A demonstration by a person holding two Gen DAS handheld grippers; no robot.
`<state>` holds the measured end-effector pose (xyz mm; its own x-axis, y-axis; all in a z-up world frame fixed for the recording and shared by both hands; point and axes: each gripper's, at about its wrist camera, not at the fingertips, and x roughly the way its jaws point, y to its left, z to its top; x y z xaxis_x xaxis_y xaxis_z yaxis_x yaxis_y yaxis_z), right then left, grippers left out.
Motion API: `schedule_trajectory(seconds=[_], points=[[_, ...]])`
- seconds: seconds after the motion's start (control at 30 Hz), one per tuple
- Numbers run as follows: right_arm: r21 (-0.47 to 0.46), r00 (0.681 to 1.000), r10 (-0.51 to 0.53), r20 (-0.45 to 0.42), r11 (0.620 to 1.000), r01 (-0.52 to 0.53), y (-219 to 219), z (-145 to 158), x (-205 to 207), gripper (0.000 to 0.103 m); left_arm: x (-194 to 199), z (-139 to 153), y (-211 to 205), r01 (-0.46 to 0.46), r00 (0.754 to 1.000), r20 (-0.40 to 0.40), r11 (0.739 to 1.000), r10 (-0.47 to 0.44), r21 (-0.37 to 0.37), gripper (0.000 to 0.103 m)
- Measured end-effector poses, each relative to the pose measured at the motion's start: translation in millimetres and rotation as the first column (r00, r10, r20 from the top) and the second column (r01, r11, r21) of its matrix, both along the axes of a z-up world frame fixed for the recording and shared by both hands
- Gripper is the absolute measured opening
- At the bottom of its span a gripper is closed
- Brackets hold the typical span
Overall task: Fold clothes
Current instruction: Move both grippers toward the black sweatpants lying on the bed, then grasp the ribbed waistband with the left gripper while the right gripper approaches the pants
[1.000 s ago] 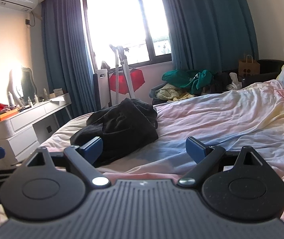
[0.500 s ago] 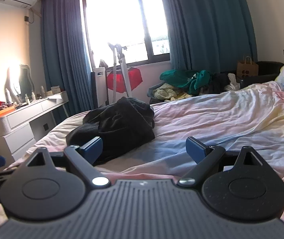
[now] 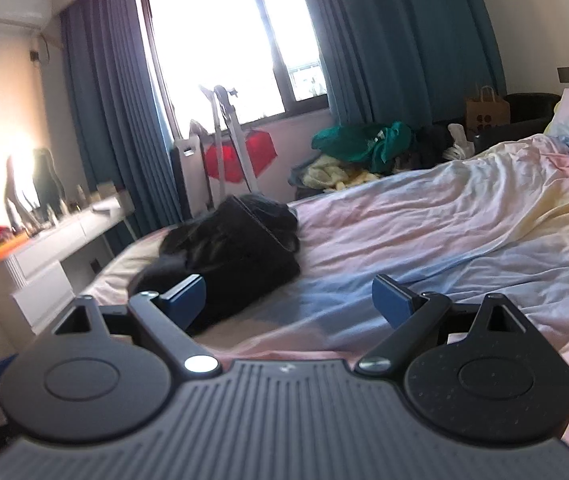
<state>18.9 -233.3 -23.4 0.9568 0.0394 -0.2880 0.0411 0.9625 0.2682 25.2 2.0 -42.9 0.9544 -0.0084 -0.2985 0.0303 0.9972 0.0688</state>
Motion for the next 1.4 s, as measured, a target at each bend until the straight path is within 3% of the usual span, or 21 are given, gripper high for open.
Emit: schedule_trajectory(seconds=[0.27, 0.37, 0.6, 0.73, 0.93, 1.03, 1.13, 1.3, 1.4], points=[[0.098, 0.997, -0.035, -0.067, 0.994, 0.042, -28.0, -8.5, 8.6, 0.092, 48.9, -8.1, -19.6, 0.07, 0.995, -0.076, 0.994, -0.063, 0.082, 0.102], [0.097, 0.993, -0.057, -0.107, 0.993, 0.068, -35.1, -15.5, 13.0, 0.092, 65.8, -10.6, -31.7, 0.142, 0.987, -0.097, 0.983, -0.131, 0.115, 0.102], [0.124, 0.981, -0.106, -0.16, 0.984, 0.126, -52.8, -26.3, 23.1, 0.092, 107.0, -18.9, -61.3, 0.183, 0.977, -0.139, 0.97, -0.161, 0.16, 0.101], [0.13, 0.976, -0.127, -0.177, 0.98, 0.151, -56.6, -33.5, 27.3, 0.092, 144.7, -20.3, -74.5, 0.132, 0.979, -0.177, 0.98, -0.105, 0.147, 0.098], [0.164, 0.955, -0.174, -0.239, 0.962, 0.217, -59.9, -53.6, 47.8, 0.092, 219.9, -1.1, -97.1, 0.047, 0.993, -0.119, 0.98, -0.024, 0.192, 0.098], [0.182, 0.956, -0.181, -0.23, 0.957, 0.225, -61.8, -56.7, 51.7, 0.092, 259.2, 6.7, -111.1, 0.047, 0.995, -0.093, 0.977, -0.028, 0.208, 0.095], [0.211, 0.95, -0.207, -0.232, 0.943, 0.257, -68.7, -62.2, 54.3, 0.092, 295.2, 12.7, -128.7, 0.081, 0.991, -0.116, 0.983, -0.062, 0.165, 0.094], [0.231, 0.943, -0.247, -0.224, 0.926, 0.297, -76.5, -70.6, 60.0, 0.092, 351.5, 2.3, -152.9, -0.027, 0.989, -0.137, 0.988, 0.049, 0.154, 0.092], [0.203, 0.937, -0.291, -0.191, 0.923, 0.328, -74.5, -71.0, 60.9, 0.092, 381.1, -8.1, -160.7, -0.095, 0.974, -0.19, 0.984, 0.123, 0.148, 0.091]])
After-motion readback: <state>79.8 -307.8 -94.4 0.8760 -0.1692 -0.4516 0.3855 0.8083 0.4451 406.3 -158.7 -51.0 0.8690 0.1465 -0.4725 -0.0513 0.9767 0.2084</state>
